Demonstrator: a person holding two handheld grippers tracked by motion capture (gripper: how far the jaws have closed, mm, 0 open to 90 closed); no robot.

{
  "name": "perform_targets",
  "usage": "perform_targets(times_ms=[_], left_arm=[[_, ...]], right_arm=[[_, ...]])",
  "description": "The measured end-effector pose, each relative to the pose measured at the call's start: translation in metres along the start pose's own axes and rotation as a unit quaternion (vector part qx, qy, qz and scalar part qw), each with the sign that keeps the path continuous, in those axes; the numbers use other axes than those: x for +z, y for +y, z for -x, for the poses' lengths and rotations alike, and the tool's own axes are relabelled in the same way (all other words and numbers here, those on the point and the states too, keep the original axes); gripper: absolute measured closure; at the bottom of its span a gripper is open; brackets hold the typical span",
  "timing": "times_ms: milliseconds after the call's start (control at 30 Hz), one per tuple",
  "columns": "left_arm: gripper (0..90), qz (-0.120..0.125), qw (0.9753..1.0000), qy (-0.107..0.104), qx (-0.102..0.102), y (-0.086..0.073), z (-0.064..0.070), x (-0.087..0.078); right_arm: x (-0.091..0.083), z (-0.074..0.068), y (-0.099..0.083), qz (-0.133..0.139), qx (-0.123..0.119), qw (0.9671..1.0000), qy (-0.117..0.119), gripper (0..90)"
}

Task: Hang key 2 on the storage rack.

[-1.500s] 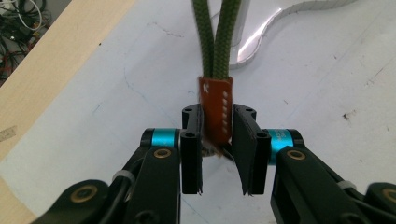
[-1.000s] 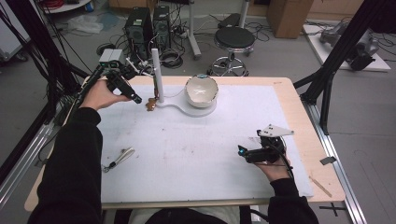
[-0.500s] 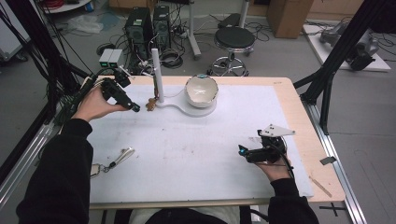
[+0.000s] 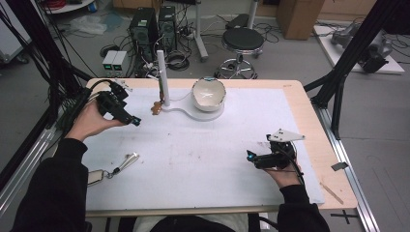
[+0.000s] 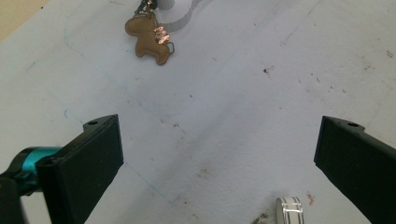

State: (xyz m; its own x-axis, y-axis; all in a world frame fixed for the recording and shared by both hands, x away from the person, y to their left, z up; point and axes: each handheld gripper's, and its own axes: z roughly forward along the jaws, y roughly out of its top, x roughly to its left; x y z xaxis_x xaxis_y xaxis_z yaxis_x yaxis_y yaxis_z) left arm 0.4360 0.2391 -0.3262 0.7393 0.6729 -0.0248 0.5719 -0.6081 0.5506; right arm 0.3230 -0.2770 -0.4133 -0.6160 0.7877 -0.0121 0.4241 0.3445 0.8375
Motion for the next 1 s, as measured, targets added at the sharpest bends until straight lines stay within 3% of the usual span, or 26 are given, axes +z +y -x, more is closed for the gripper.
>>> perform_targets(times_ms=[267,567,1000], left_arm=[[1.7,0.009,1.0,-0.002,0.001,-0.013,0.007,-0.007],[1.7,-0.006,1.0,-0.001,0.006,-0.032,0.018,-0.004],[1.7,0.004,0.9997,-0.013,-0.018,-0.071,0.024,-0.003]], right_arm=[[0.001,-0.001,0.0,-0.005,-0.006,1.0,-0.001,0.6],[0.0,-0.002,-0.001,-0.005,-0.005,1.0,-0.004,0.6],[0.0,-0.002,0.0,-0.004,-0.006,1.0,-0.003,0.6]])
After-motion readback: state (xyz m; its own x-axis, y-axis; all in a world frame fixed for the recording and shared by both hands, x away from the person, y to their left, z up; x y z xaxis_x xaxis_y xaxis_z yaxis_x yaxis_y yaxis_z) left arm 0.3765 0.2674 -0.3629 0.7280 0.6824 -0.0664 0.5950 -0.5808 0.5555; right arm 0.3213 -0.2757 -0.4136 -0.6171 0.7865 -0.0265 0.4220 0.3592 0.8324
